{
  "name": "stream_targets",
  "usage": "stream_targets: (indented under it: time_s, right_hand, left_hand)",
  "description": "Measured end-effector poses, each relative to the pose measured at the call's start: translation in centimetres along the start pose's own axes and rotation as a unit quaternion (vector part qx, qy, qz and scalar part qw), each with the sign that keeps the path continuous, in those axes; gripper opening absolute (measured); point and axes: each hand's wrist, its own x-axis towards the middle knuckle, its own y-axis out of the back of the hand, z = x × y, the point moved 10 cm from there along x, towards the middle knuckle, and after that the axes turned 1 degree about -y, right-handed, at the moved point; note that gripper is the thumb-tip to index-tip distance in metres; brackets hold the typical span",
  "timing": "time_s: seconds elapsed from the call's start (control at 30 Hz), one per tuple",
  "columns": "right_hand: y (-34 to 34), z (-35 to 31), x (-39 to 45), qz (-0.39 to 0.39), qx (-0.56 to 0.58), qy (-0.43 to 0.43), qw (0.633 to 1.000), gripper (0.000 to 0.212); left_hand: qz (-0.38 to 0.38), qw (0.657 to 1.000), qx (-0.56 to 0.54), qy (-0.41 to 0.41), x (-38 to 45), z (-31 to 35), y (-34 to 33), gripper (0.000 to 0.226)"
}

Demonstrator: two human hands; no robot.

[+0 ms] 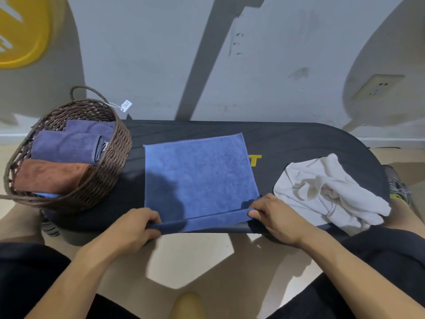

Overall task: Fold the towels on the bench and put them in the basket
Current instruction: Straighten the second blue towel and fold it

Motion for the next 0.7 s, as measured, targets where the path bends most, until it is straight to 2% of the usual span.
stream_targets:
  time_s: [0.1, 0.17, 0.27, 0.3, 0.37, 0.4, 0.47, 0.5, 0.57, 0.6, 0.63, 0.7]
  right_hand:
    - [-0.9, 1.4, -1.9, -0.083, 0.058, -0.047, 0.994, 0.037]
    - [-1.5, 2.0, -2.8, -0.14, 0.083, -0.071, 0.984, 0.037]
    - [-1.2, 2.5, -2.8, -0.146, 0.144, -0.097, 0.974, 0.04]
    - [-0.7, 2.7, -2.5, -0.12, 0.171, -0.105, 0.972, 0.041]
    - [0.5, 3.2, -1.8, -0.05, 0.217, -0.114, 0.968, 0.044]
    - [0.9, 3.3, -1.4, -0.016, 0.251, -0.12, 0.961, 0.045]
    - [1.1, 3.5, -0.9, 0.033, 0.354, -0.134, 0.925, 0.045]
    - [0.8, 3.6, -0.7, 0.044, 0.413, -0.142, 0.899, 0.042]
    - [-0.4, 4.1, -0.3, 0.028, 0.498, -0.161, 0.852, 0.036]
    - [-0.9, 4.3, -0.4, 0.012, 0.51, -0.164, 0.845, 0.039]
    - [-1.1, 4.5, -0.4, -0.004, 0.496, -0.16, 0.854, 0.038]
    - [-0.8, 4.9, -0.4, -0.016, 0.407, -0.136, 0.903, 0.026]
  left_hand:
    - [-0.068, 0.998, -0.017, -0.002, -0.9, 0.0, -1.1, 0.011]
    - [-0.105, 0.992, -0.076, -0.011, -0.8, 0.0, -1.5, 0.012]
    - [-0.12, 0.971, -0.205, 0.014, -0.5, -0.7, -1.8, 0.008]
    - [-0.095, 0.968, -0.232, 0.026, -0.2, -1.3, -1.6, 0.008]
    - [0.001, 0.96, -0.275, 0.054, 0.5, -2.6, -0.6, 0.011]
    - [0.055, 0.943, -0.321, 0.074, 0.7, -3.2, -0.3, 0.013]
    - [0.142, 0.892, -0.411, 0.121, 0.8, -4.0, -0.4, 0.026]
    - [0.162, 0.87, -0.443, 0.143, 0.8, -4.2, -0.9, 0.032]
    - [0.153, 0.844, -0.483, 0.178, 0.8, -4.4, -2.2, 0.035]
    - [0.132, 0.843, -0.487, 0.187, 0.8, -4.4, -2.7, 0.034]
    - [0.106, 0.856, -0.47, 0.187, 0.8, -4.4, -2.9, 0.03]
    - [0.066, 0.904, -0.388, 0.167, 0.6, -4.4, -3.1, 0.023]
